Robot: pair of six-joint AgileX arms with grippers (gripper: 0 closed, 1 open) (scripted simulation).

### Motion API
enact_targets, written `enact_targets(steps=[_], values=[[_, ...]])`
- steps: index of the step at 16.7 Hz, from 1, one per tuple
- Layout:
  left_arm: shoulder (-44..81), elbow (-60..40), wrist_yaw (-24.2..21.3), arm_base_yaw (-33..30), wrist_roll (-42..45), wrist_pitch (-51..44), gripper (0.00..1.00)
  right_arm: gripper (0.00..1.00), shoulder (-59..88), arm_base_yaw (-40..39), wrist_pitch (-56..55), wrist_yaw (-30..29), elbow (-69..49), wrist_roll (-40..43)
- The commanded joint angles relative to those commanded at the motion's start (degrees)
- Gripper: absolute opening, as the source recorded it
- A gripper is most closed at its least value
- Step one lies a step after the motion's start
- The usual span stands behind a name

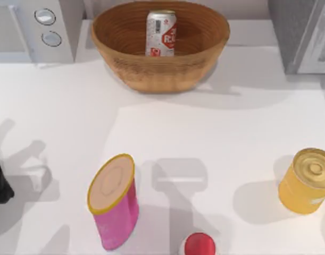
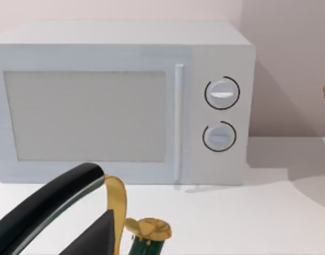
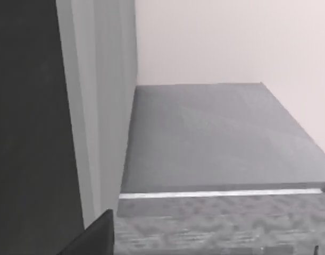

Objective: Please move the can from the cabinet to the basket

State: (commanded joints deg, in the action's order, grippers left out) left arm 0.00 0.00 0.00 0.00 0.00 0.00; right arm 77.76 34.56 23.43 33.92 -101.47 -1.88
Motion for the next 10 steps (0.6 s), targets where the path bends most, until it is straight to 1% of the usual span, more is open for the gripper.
enact_targets(steps=[7,10], values=[[0.0,0.0,0.0,0.0,0.0,0.0,1.0,1.0,-1.3,-37.4,1.3,-37.4,0.7,0.4],[0.0,0.0,0.0,0.0,0.0,0.0,1.0,1.0,-2.5,-50.2,1.5,-50.2,1.7,0.6]])
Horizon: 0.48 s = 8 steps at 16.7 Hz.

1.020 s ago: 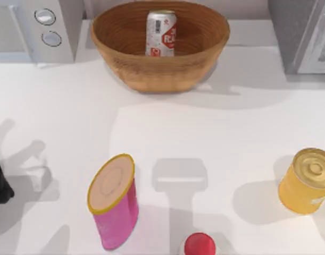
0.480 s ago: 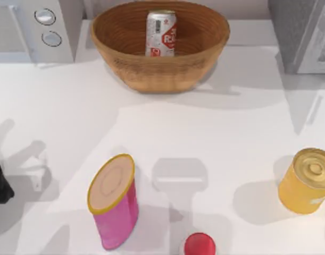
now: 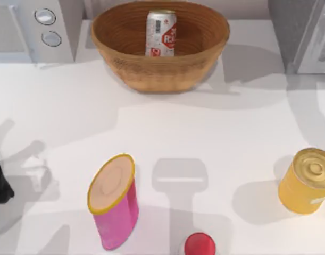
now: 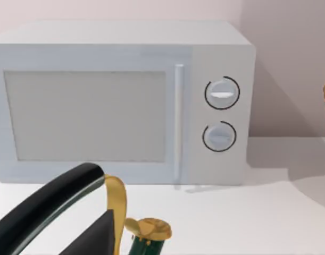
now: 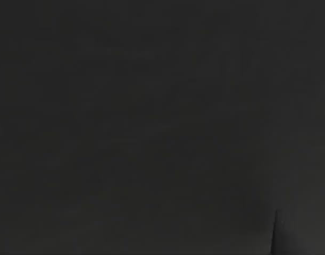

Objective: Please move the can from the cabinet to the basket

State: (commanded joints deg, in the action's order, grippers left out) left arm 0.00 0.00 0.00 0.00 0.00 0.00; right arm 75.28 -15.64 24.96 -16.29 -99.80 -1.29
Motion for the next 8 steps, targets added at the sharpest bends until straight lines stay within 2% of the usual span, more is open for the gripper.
enact_targets(steps=[2,4,8], values=[[0.0,0.0,0.0,0.0,0.0,0.0,1.0,1.0,-0.7,-5.6,0.1,-5.6,0.7,0.1],[0.0,0.0,0.0,0.0,0.0,0.0,1.0,1.0,-1.1,-8.8,0.1,-8.8,1.1,0.2],[0.0,0.0,0.0,0.0,0.0,0.0,1.0,1.0,-1.2,-9.7,0.2,-9.7,1.2,0.2]])
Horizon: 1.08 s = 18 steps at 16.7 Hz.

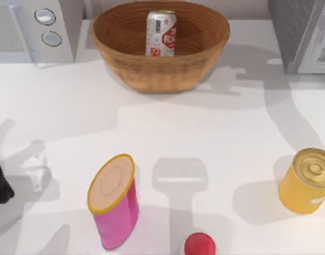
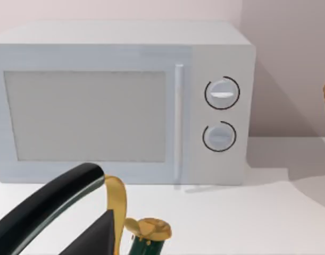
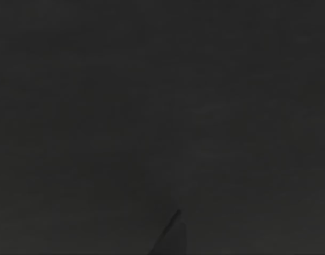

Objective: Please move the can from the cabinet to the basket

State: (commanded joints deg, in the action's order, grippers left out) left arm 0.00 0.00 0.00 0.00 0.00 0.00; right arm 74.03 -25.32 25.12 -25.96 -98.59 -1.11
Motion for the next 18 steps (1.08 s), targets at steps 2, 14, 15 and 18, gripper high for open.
enact_targets(steps=[2,14,15,18], values=[[0.0,0.0,0.0,0.0,0.0,0.0,1.0,1.0,-1.1,1.5,0.3,-1.0,-0.6,0.8],[0.0,0.0,0.0,0.0,0.0,0.0,1.0,1.0,5.7,5.8,-2.3,3.5,-5.2,0.8],[0.0,0.0,0.0,0.0,0.0,0.0,1.0,1.0,4.8,6.0,-2.6,3.8,-4.1,0.7],[0.0,0.0,0.0,0.0,0.0,0.0,1.0,1.0,-0.8,7.3,-4.4,5.3,2.8,0.8]])
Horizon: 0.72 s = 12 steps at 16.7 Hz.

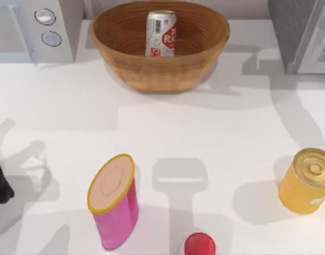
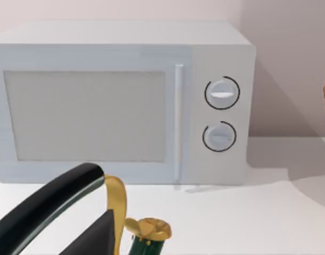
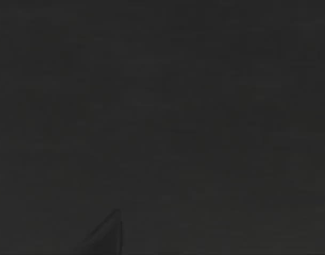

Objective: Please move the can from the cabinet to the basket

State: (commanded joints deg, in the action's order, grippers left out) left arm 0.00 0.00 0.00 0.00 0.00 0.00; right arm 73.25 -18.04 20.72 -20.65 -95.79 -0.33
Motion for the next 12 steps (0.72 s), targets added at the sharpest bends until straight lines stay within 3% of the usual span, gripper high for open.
enact_targets(steps=[4,12], values=[[0.0,0.0,0.0,0.0,0.0,0.0,1.0,1.0,-12.8,3.1,-3.5,3.4,17.1,0.2],[0.0,0.0,0.0,0.0,0.0,0.0,1.0,1.0,-46.0,11.4,-12.8,12.7,63.4,0.5]])
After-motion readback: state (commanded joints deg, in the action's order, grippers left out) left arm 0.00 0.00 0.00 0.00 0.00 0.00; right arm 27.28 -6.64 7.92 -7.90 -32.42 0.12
